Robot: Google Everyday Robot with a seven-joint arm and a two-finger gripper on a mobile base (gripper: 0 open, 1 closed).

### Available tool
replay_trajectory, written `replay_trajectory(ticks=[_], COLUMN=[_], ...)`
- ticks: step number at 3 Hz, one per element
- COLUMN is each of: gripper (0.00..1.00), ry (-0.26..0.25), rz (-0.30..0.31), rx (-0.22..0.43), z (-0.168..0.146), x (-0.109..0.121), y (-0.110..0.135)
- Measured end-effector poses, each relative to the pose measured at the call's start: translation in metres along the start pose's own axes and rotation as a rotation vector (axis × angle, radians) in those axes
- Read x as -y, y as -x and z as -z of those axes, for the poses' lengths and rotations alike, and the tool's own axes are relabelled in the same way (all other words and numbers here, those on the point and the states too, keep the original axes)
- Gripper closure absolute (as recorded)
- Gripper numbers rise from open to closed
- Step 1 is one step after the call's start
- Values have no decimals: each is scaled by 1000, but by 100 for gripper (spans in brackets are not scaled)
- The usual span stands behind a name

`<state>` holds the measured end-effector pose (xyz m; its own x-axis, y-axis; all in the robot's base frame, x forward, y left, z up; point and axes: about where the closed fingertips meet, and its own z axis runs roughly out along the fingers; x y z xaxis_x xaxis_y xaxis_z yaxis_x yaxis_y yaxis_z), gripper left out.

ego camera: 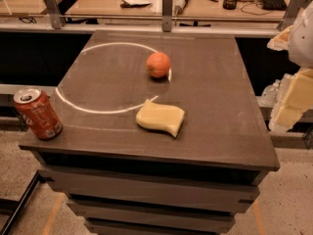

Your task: Pick orange

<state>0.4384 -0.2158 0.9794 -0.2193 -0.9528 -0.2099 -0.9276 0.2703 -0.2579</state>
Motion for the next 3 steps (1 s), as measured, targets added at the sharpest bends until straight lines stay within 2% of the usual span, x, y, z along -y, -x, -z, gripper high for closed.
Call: replay_trajectory(ticks=[1,2,3], gripper=[0,0,0], ry=[0,-6,-22], rz=[0,25,89], rx=[0,37,130], z=[0,-10,-36], x=[0,14,53], y=[0,18,69])
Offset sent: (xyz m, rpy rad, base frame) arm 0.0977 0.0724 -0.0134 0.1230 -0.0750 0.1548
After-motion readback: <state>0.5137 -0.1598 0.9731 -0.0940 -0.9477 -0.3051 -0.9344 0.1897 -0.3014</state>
